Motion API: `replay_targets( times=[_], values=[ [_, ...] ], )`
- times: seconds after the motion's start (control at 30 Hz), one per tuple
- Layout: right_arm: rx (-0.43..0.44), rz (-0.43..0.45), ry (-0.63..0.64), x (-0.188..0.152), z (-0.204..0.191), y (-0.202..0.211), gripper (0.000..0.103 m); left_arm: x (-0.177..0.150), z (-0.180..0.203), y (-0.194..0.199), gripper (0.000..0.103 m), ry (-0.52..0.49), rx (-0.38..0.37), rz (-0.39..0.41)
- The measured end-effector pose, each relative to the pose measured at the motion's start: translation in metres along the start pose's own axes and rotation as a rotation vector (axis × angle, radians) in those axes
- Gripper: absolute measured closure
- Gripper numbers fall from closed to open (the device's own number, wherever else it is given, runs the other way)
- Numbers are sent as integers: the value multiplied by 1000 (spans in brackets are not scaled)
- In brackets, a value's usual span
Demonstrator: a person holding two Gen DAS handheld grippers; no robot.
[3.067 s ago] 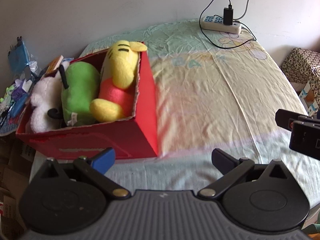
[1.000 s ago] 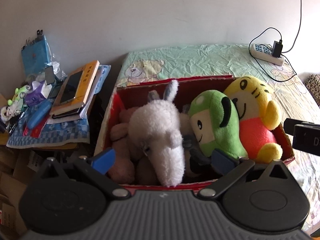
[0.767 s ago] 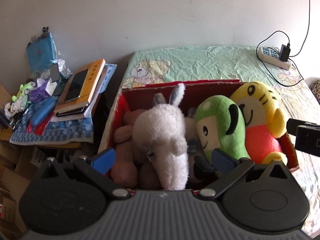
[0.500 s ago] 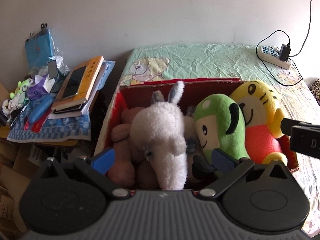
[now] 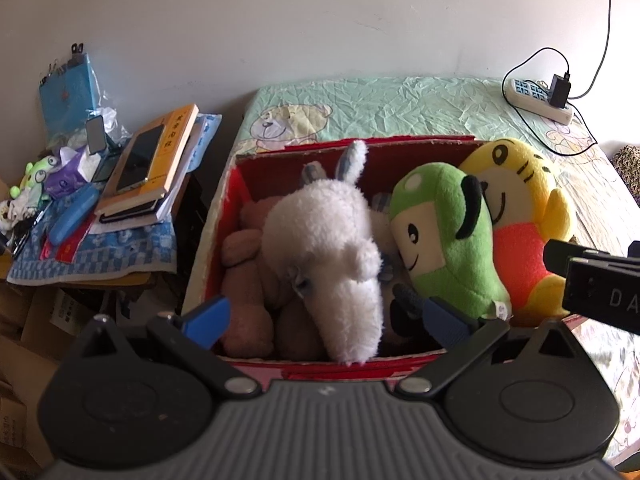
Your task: Organize objects
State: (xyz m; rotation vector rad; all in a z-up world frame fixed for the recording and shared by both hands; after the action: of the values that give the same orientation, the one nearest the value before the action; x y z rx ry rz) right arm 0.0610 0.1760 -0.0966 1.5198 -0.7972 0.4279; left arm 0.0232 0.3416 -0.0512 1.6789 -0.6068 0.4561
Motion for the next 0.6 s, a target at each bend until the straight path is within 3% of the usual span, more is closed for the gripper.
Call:
replay_targets(
  times=[0.23, 0.43, 0.6],
  values=[
    [-66, 43, -51, -1, 24, 16, 15, 3, 15, 10, 0, -36, -26, 34],
    [-152, 47, -159, -18, 65, 33, 15, 1, 57, 22, 0, -134, -100, 70],
    [-175, 49, -185, -25, 79, 43, 16, 0, 83, 28, 0, -186, -133, 78]
  ],
)
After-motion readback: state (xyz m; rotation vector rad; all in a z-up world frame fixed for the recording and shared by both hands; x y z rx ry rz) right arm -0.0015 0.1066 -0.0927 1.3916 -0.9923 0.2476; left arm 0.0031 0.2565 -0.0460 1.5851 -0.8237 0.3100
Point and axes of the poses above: each gripper's, at about its wrist camera, not at the fingertips, and y roughly against the way its jaws point, z to its right, x to its top, the point moved 7 cm from there along -y, roughly the way its jaws point, and after that the axes turned 7 degrees about x, right-handed, at the moved point
